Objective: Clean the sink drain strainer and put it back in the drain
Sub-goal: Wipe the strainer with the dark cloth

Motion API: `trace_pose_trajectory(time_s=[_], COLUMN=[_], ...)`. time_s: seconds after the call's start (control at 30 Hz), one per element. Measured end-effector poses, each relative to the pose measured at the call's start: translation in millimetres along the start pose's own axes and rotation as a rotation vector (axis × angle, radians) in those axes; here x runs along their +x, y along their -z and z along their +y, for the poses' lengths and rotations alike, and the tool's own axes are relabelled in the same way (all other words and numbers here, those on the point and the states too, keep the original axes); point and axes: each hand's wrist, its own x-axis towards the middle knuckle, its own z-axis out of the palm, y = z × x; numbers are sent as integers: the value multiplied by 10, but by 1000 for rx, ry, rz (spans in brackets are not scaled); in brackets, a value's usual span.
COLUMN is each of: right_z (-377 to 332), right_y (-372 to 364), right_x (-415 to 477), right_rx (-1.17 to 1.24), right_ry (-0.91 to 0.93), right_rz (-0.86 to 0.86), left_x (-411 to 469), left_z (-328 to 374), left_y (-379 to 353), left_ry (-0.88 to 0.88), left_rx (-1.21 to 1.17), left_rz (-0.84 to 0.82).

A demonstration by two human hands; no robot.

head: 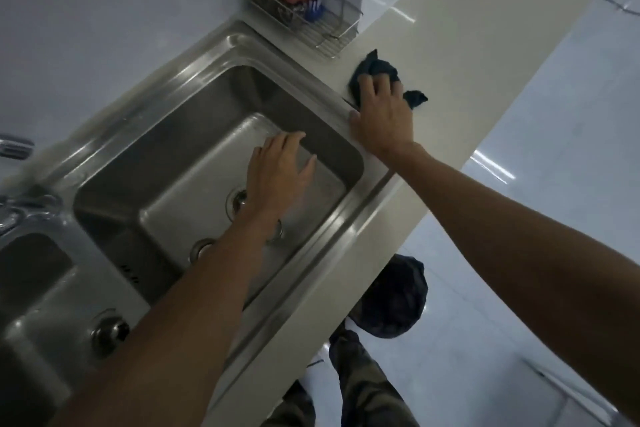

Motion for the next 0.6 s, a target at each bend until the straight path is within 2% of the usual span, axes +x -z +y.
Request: trace_pose_trajectory(time_s=[0.1, 0.2, 0.37, 0.6], right_z=[336, 519, 604, 485], right_y=[-76, -178, -305, -231], right_x=[236, 356, 477, 453], right_rx=[-15, -39, -88, 63], right_ry=[-45, -10, 37, 102], right_rz=[-47, -120, -188, -196], left_x=[54, 54, 47, -368], left_z=[87, 75, -31, -408], left_y=[-194, -317, -380, -254], left_ry=[12, 12, 73, 210], left_rx=[-15, 11, 17, 65], left_rz=[-66, -119, -128, -192])
